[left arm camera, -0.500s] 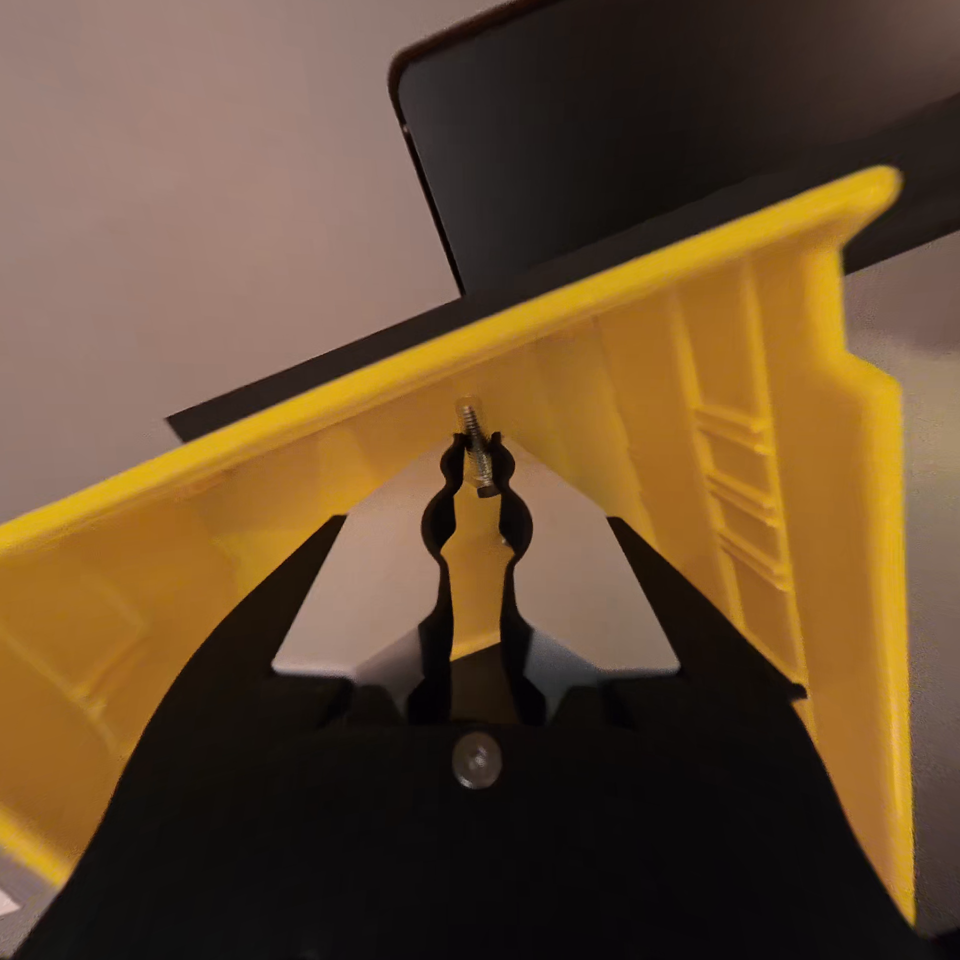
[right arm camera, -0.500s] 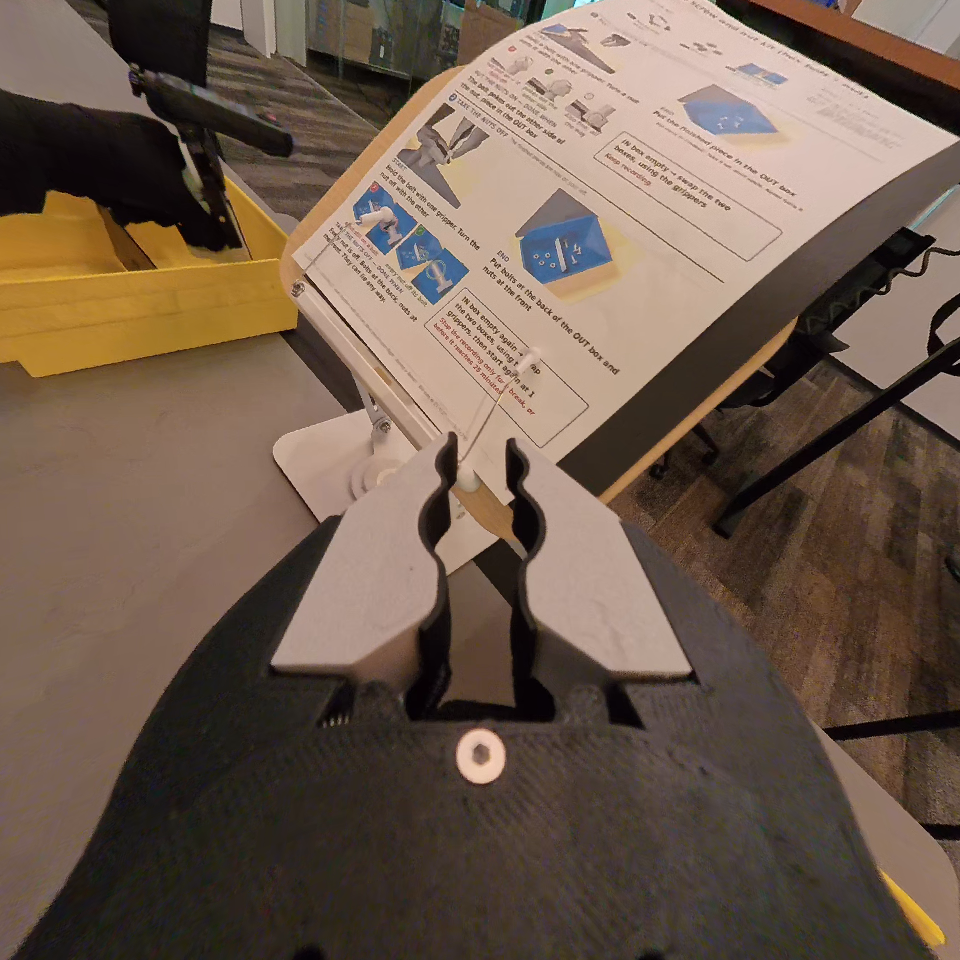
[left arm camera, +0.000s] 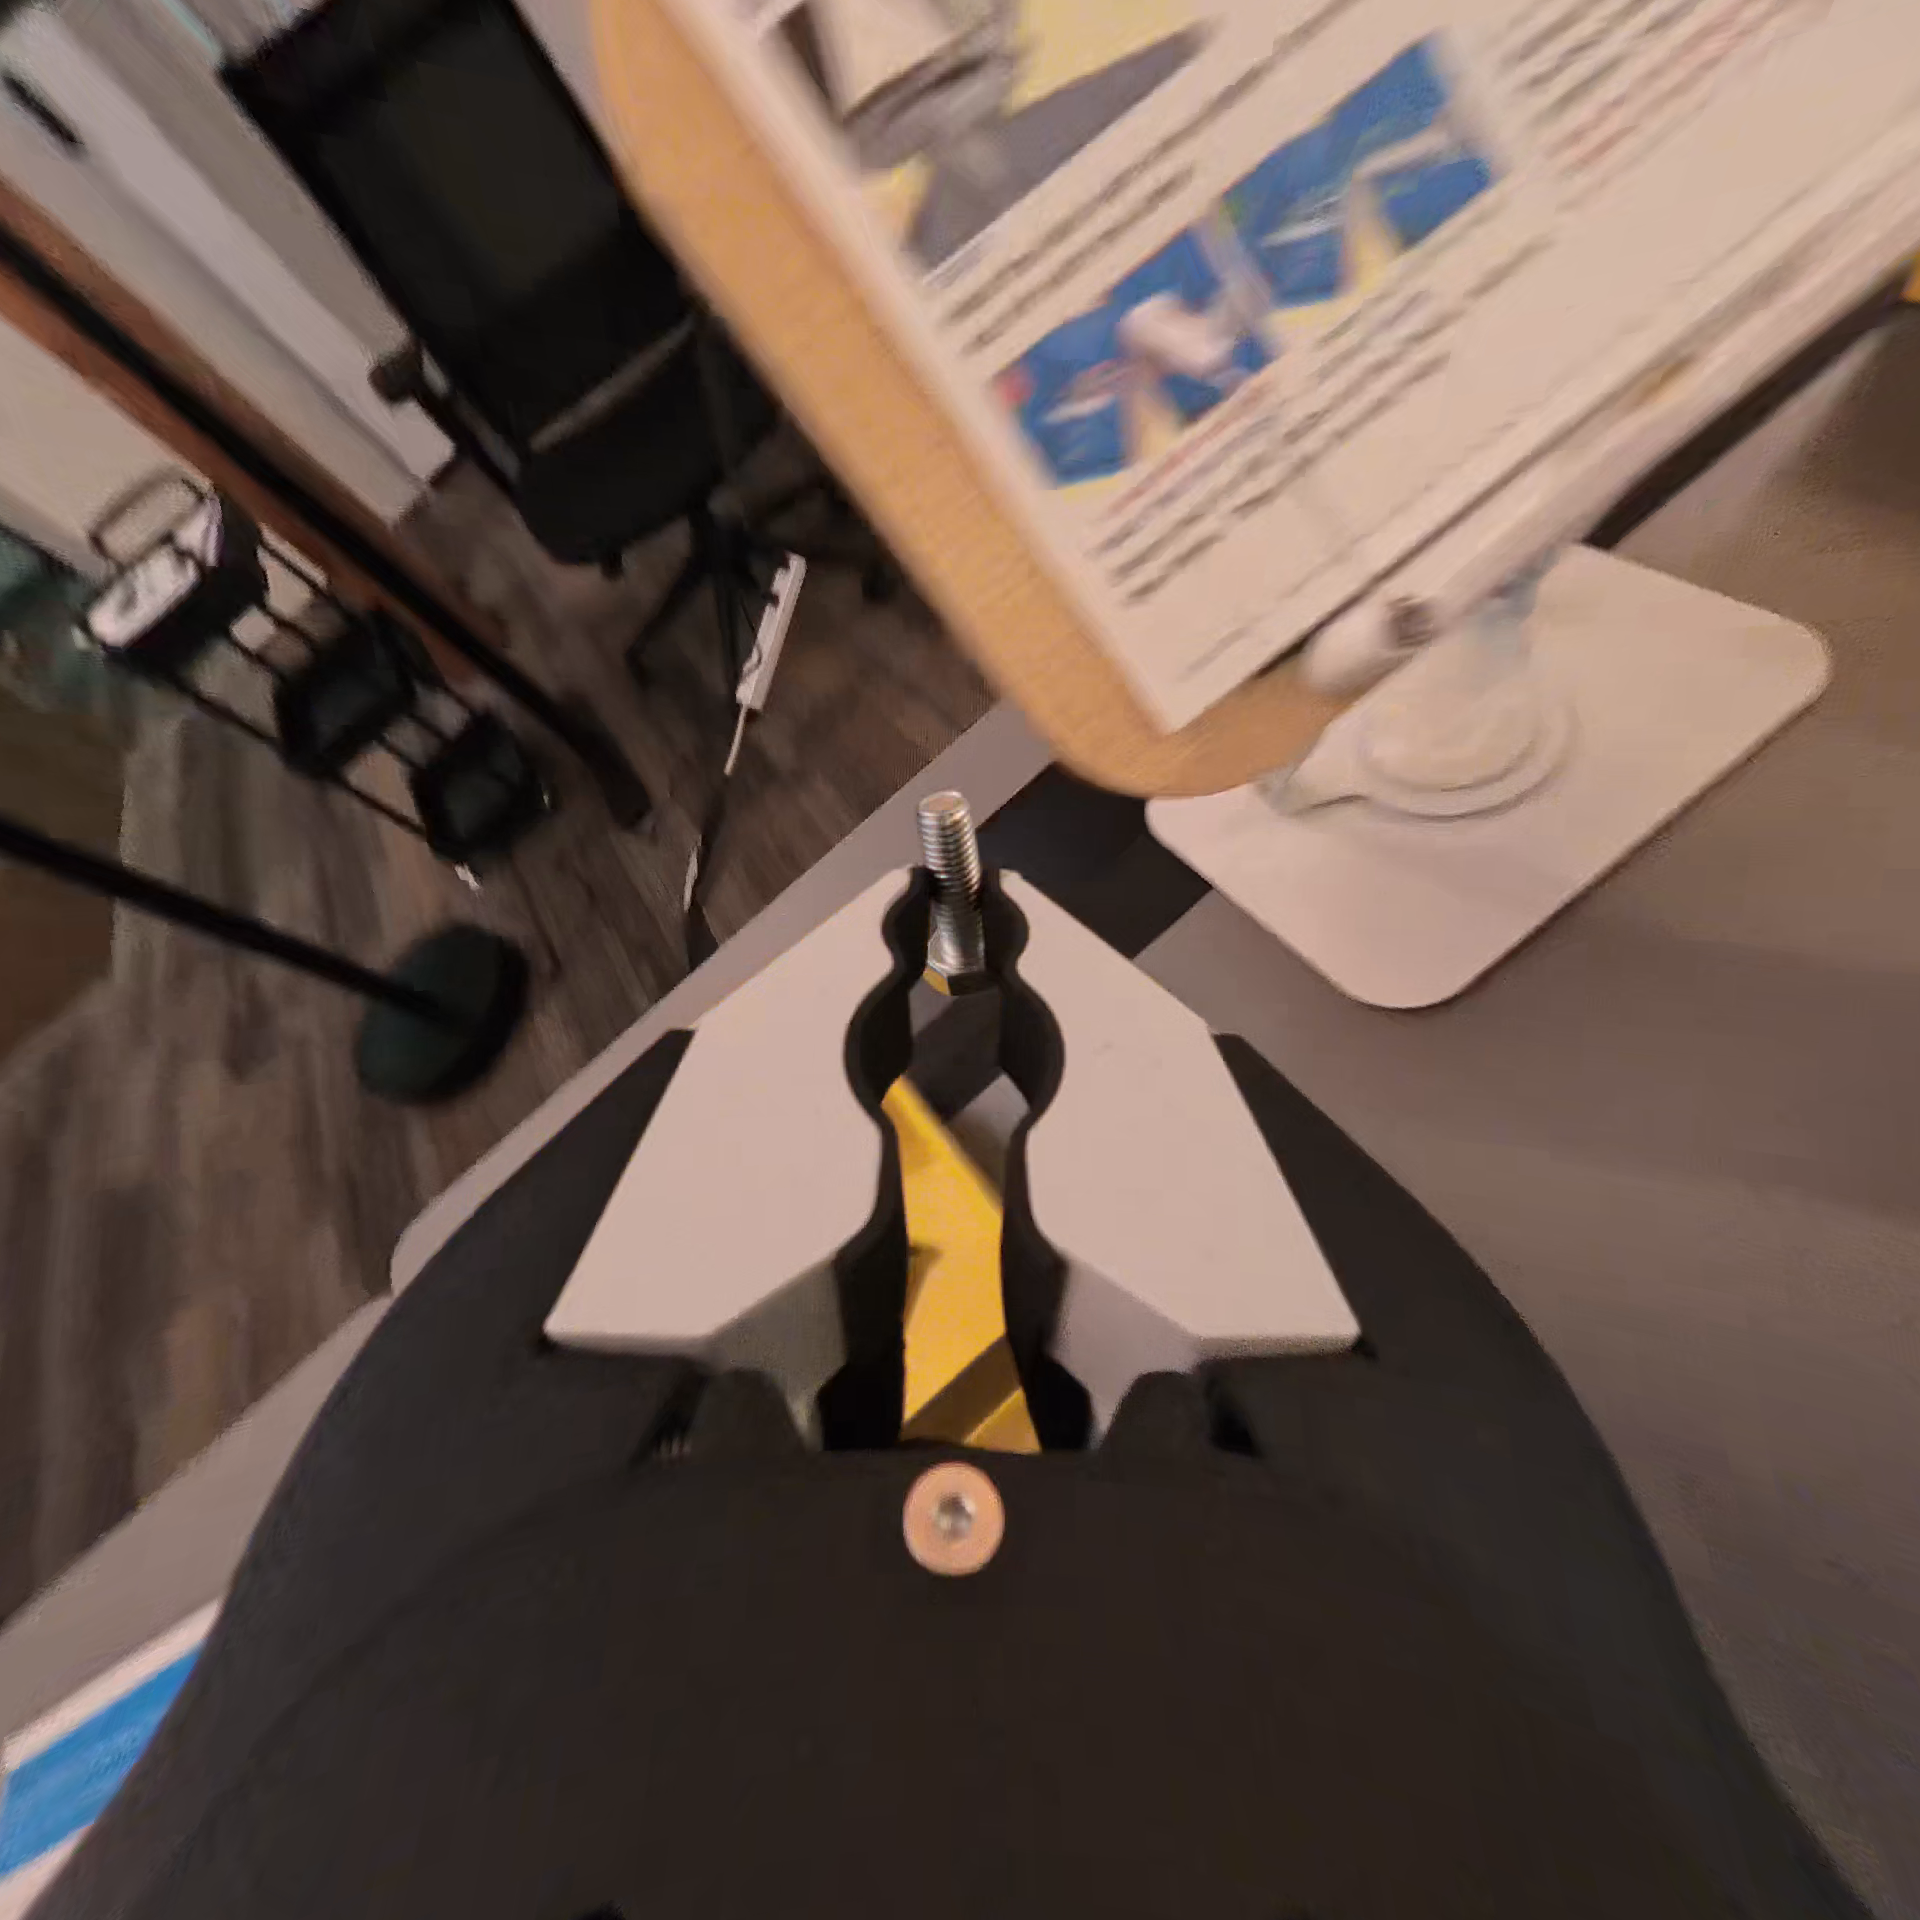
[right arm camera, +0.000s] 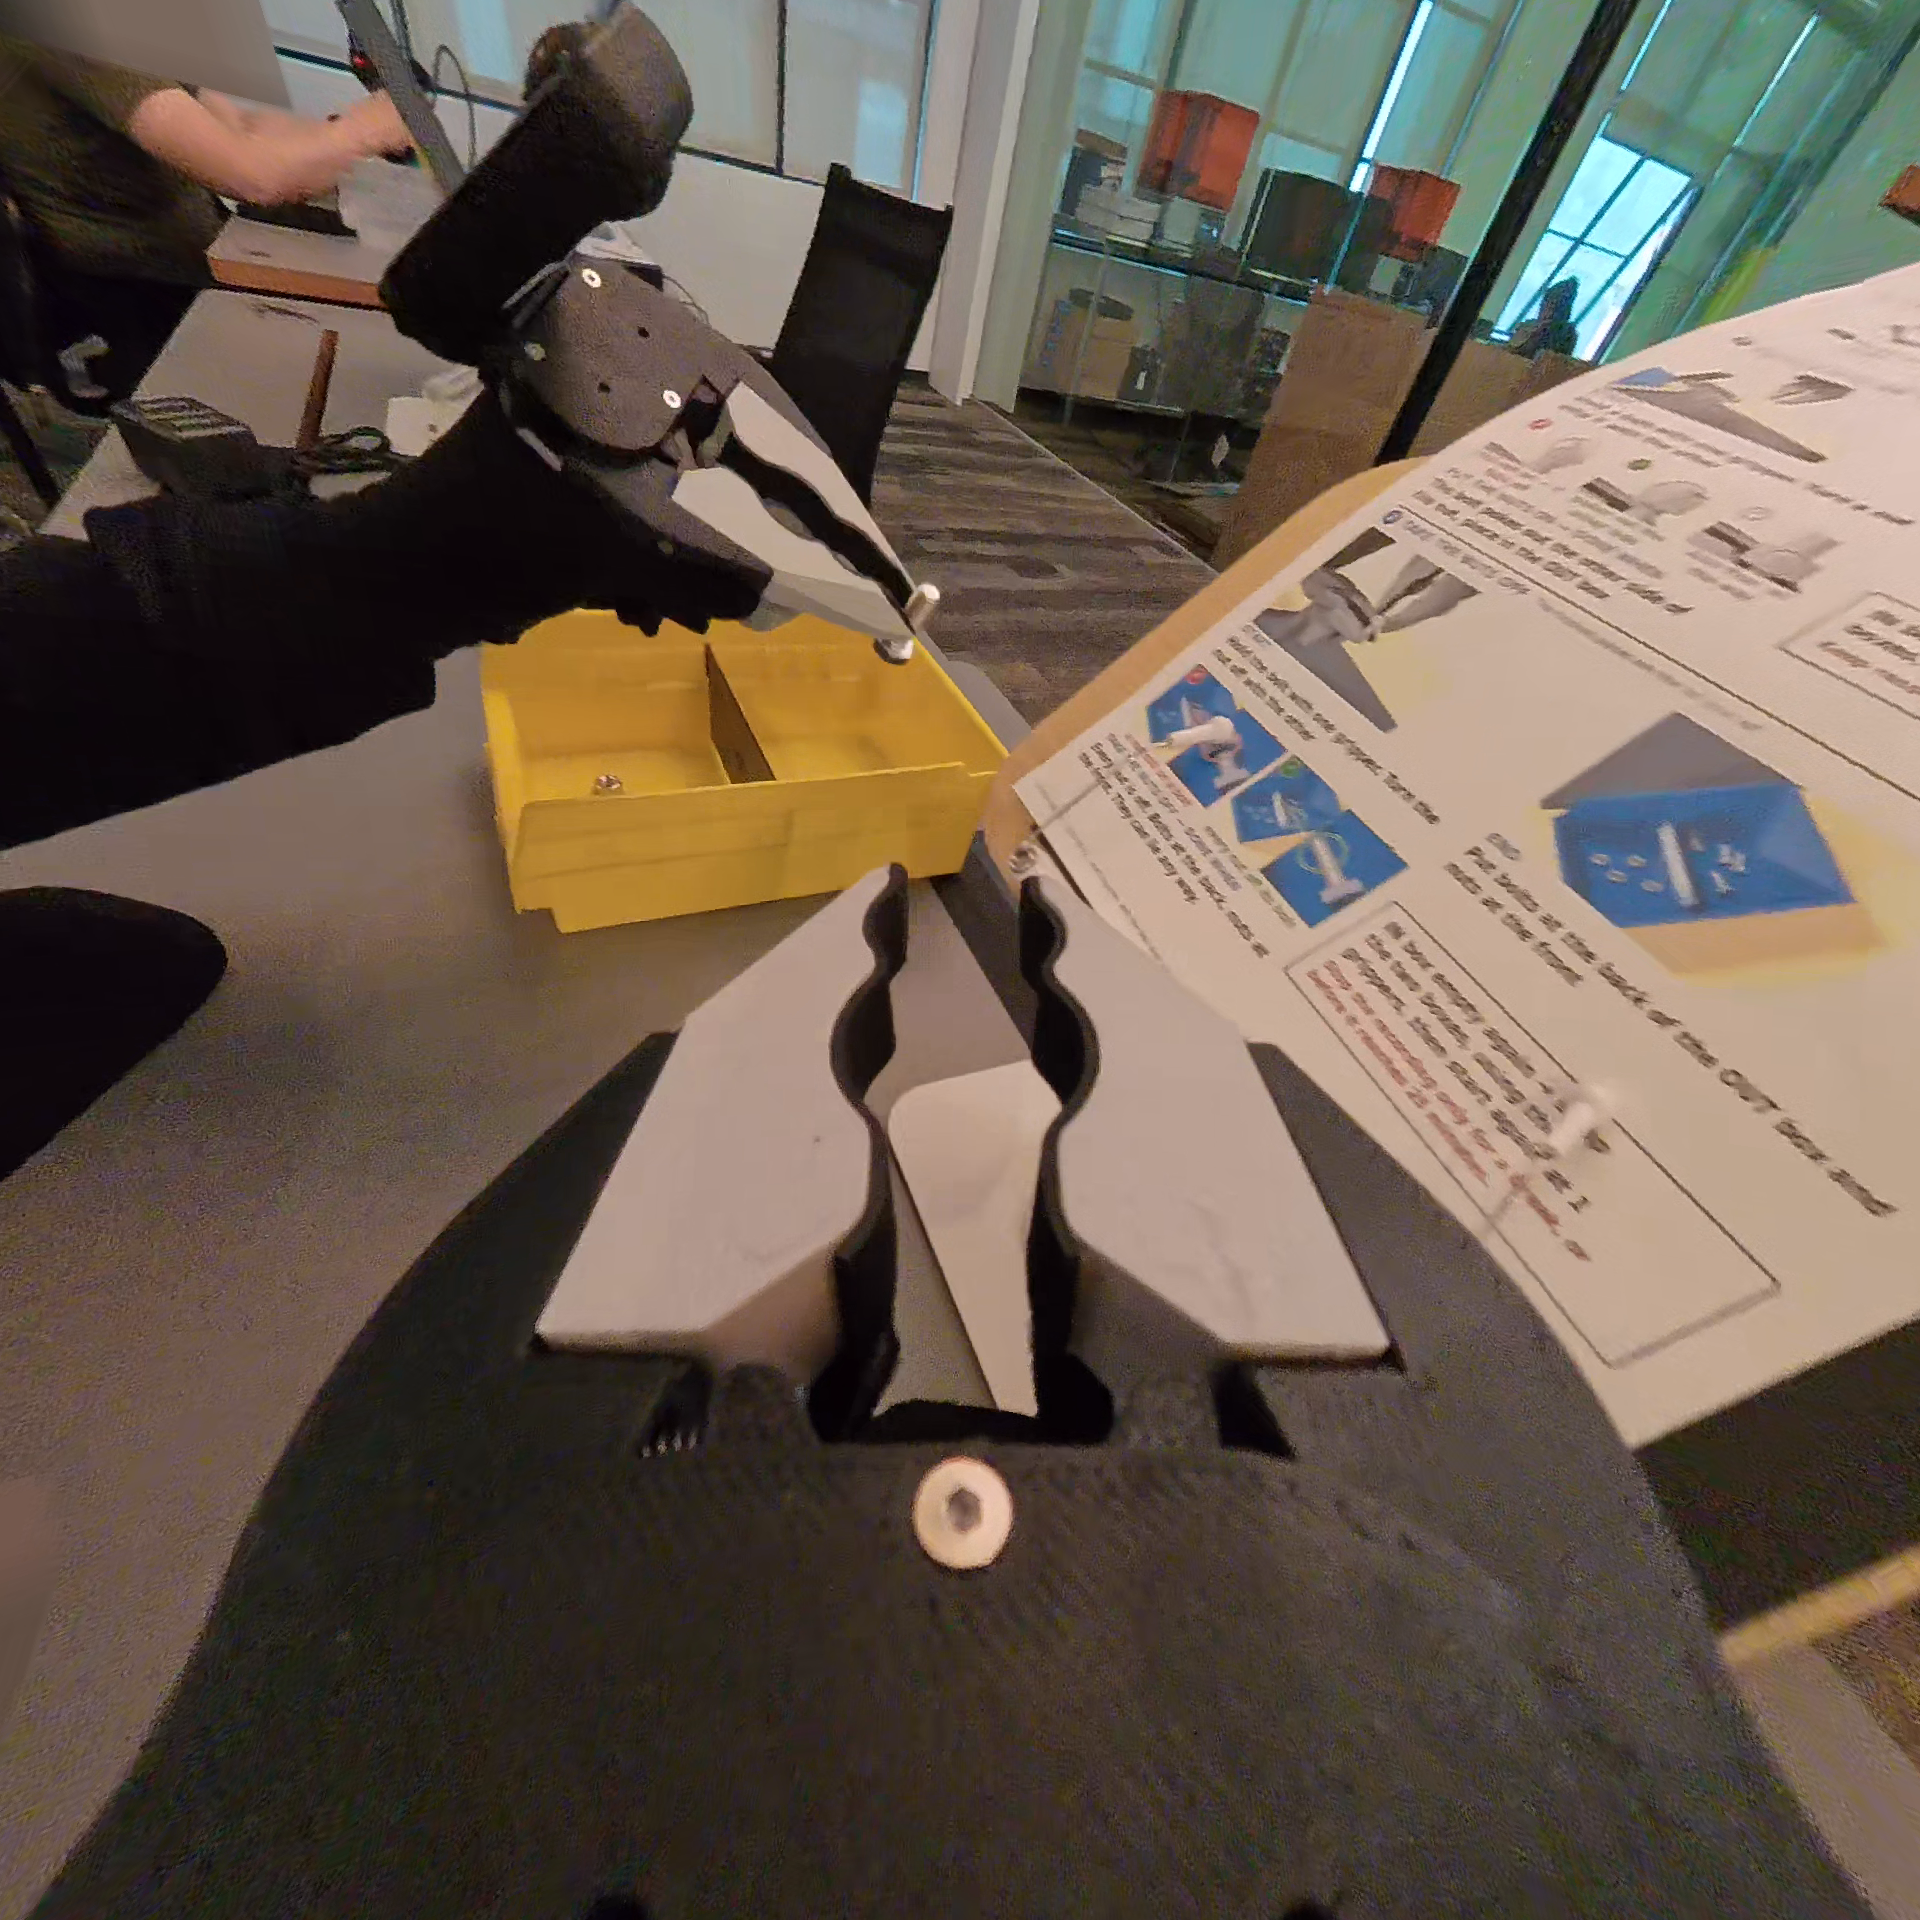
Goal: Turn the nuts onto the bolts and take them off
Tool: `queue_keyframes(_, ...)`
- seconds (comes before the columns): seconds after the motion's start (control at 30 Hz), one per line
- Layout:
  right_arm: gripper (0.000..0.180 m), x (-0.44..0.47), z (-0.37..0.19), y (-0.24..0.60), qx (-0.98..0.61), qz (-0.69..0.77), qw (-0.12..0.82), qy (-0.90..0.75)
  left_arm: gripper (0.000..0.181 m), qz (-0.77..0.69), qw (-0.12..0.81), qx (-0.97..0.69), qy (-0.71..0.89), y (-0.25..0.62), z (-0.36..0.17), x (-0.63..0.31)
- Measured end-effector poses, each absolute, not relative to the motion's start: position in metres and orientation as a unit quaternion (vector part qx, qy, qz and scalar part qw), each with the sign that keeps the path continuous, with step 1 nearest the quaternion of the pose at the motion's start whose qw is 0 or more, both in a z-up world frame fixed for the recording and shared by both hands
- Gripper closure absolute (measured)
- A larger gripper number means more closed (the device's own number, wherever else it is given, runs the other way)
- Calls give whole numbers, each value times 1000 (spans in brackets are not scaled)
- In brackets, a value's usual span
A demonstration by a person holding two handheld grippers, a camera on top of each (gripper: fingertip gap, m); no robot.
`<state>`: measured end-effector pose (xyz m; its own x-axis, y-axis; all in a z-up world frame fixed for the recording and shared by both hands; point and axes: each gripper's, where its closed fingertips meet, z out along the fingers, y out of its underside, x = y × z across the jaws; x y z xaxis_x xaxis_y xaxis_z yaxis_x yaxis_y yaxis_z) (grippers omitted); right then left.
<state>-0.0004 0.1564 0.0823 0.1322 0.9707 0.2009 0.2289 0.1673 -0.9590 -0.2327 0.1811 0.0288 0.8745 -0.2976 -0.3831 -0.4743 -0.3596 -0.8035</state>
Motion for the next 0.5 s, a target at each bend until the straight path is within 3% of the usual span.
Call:
queue_keyframes(0.27, 157, -49, 63, 134, -534, 433, 476, -549, 172, 168, 559, -711, 392, 151, 47, -94)
queue_keyframes(0.5, 159, -57, 53, 136, -540, 462, 457, -534, 172, 185, 558, -685, 431, 146, 43, -62)
